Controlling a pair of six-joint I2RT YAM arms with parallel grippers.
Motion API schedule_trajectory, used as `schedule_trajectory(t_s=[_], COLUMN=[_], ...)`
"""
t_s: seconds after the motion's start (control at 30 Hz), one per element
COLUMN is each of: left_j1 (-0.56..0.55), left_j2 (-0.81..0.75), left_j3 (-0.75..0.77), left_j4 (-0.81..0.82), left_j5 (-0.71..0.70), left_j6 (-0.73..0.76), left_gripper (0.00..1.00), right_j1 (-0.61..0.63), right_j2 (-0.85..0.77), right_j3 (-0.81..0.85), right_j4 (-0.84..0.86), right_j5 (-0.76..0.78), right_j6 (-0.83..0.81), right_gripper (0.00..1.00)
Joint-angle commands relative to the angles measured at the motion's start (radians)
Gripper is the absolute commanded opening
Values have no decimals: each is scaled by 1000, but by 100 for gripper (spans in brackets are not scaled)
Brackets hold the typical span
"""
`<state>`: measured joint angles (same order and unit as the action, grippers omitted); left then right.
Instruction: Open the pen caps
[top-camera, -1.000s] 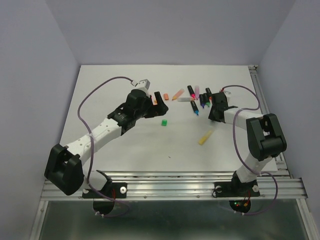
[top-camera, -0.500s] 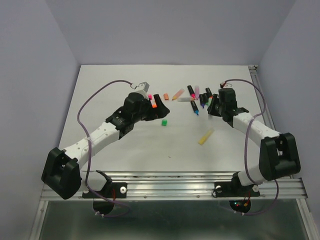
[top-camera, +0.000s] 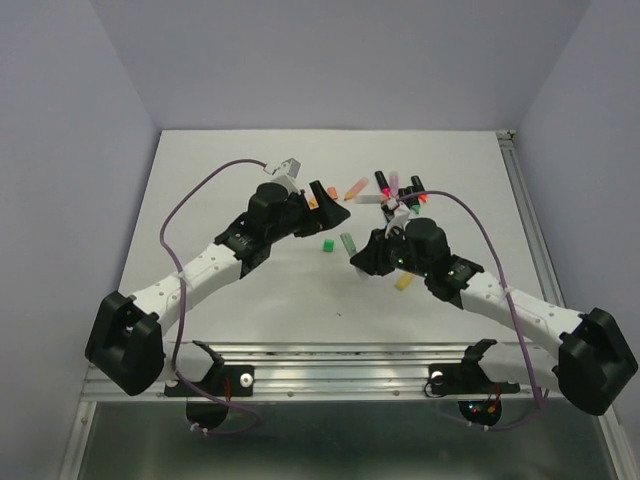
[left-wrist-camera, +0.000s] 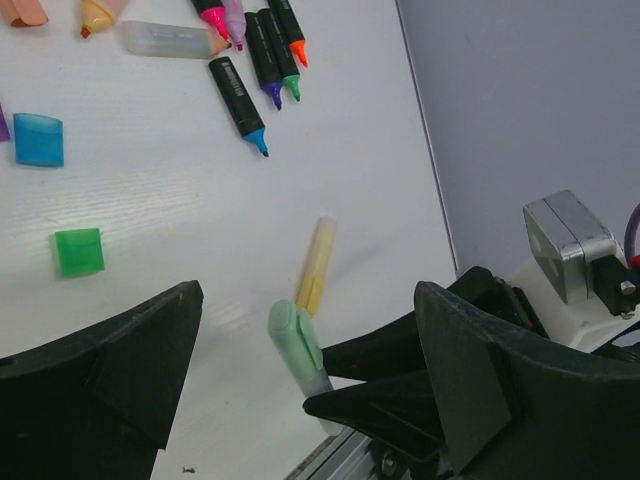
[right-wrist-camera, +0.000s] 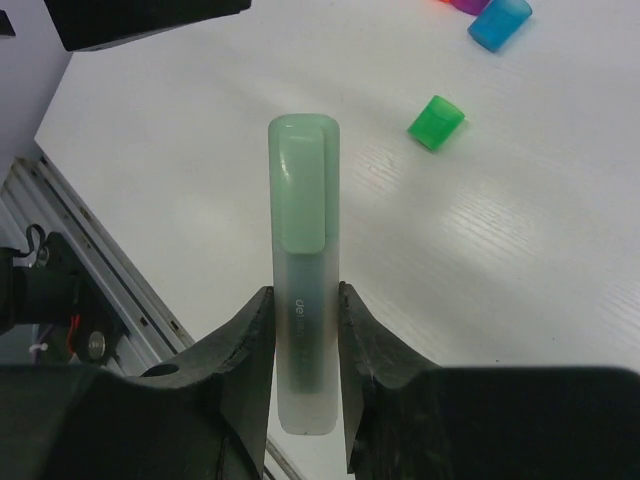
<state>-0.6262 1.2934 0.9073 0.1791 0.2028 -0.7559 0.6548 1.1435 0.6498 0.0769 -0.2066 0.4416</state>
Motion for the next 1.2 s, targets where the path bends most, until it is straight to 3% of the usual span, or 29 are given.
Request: schedule_trajectory(t_s=[0.0,0.27,0.53,0.63,0.67,0.73,0.77,0.83,0.87,0.9,1.0,1.17], left_j1=[-23,-43,-69,-76,-78,-79,-81,-83,-84,-84,-84,-79], left_j2=[21,49,98,110,113,115,116,118,119,119,122,113], left_j3=[-13,-8,15,15,15,18,18,21,21,22,28,42], left_j4=[60,16,34,45,48,49,51,51,51,49,62,60], left_j5=[18,-52,-5,0,0,1,0,1,3,9,50,-61], left_j6=[-30,-48,-48,-56,-57,-60,-62,-66,-66,-68,-74,-118], left_gripper=[99,94,86,76,65,54,42,31,12,2,0,0], right_j1=[61,89,97,98,98,98,98,100,100,98,100,112], right_j2=[30,30,36,39,38,38,36,38,38,39,53,93], right_j3=[30,22,17,21,22,25,25,25,27,28,33,36], right_j4=[75,132,207,210,210,204,202,195,192,190,181,158], right_j5=[50,110,124,131,130,128,128,127,131,131,130,49], right_j6=[6,42,77,77,77,75,75,72,74,74,74,74], right_gripper=[1,1,1,1,1,1,1,1,1,1,1,1])
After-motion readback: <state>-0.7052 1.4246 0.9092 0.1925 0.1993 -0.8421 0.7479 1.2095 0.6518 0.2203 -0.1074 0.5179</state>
